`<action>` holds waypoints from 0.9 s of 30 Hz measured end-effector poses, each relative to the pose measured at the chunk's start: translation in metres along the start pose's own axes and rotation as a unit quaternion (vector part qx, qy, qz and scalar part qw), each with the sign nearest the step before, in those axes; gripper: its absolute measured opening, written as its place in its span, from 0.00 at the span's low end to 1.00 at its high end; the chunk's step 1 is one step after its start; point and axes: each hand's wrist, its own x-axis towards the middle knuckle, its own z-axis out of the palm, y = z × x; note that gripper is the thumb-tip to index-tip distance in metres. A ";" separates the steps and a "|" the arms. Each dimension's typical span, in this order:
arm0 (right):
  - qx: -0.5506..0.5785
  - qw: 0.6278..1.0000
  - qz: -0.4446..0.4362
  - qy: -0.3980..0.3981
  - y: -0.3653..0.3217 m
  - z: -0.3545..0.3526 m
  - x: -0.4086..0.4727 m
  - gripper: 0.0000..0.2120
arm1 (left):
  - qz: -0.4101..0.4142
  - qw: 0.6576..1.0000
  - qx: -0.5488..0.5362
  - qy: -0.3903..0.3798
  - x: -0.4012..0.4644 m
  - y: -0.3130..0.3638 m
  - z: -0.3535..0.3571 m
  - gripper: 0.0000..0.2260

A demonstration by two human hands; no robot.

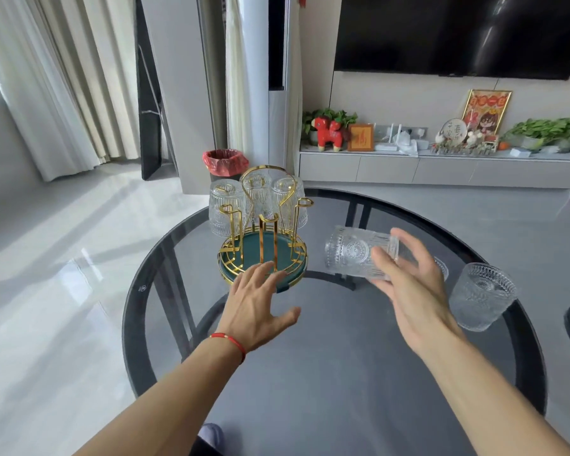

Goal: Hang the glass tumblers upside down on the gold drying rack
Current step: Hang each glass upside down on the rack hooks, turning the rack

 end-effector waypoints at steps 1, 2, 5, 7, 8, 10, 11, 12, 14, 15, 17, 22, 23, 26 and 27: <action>-0.018 1.000 -0.017 0.009 -0.004 0.004 0.005 0.25 | -0.002 0.999 0.038 -0.003 -0.002 -0.004 0.008 0.32; -0.040 0.998 -0.038 0.021 -0.009 0.009 0.010 0.26 | -0.006 0.998 0.068 -0.007 -0.004 -0.005 0.016 0.32; -0.120 0.985 -0.115 0.053 -0.028 0.033 0.030 0.30 | -0.006 0.993 0.118 -0.002 -0.006 -0.004 0.030 0.31; -0.159 0.975 -0.152 0.040 -0.040 0.052 0.045 0.32 | -0.009 0.993 0.117 -0.001 -0.006 -0.008 0.031 0.30; -0.173 0.971 -0.164 0.030 -0.044 0.061 0.052 0.33 | -0.010 0.993 0.117 0.000 -0.006 -0.009 0.031 0.30; -0.205 0.962 -0.180 0.020 -0.050 0.076 0.063 0.33 | -0.006 0.993 0.120 0.003 -0.005 -0.010 0.030 0.30; -0.220 0.957 -0.187 0.018 -0.051 0.083 0.069 0.33 | -0.006 0.993 0.120 0.002 -0.005 -0.010 0.030 0.30; -0.234 0.953 -0.193 0.015 -0.052 0.090 0.073 0.33 | -0.008 0.993 0.118 0.001 -0.005 -0.009 0.031 0.30; -0.261 0.945 -0.198 0.013 -0.053 0.101 0.079 0.33 | -0.007 0.993 0.116 0.005 -0.005 -0.009 0.030 0.29; -0.276 0.941 -0.197 0.011 -0.054 0.105 0.082 0.33 | -0.007 0.993 0.115 0.006 -0.005 -0.009 0.030 0.29; -0.305 0.933 -0.190 0.002 -0.052 0.112 0.086 0.33 | -0.007 0.993 0.114 0.007 -0.005 -0.009 0.030 0.29; -0.361 0.913 -0.191 -0.019 -0.040 0.125 0.087 0.34 | -0.007 0.993 0.115 0.008 -0.005 -0.008 0.030 0.29; -0.369 0.909 -0.192 -0.022 -0.037 0.126 0.087 0.34 | -0.008 0.993 0.115 0.009 -0.005 -0.008 0.030 0.29; -0.386 0.903 -0.185 -0.028 -0.026 0.127 0.087 0.34 | -0.008 0.993 0.115 0.009 -0.006 -0.007 0.030 0.29; -0.389 0.903 -0.180 -0.032 -0.023 0.127 0.087 0.34 | -0.007 0.993 0.113 0.010 -0.006 -0.007 0.030 0.29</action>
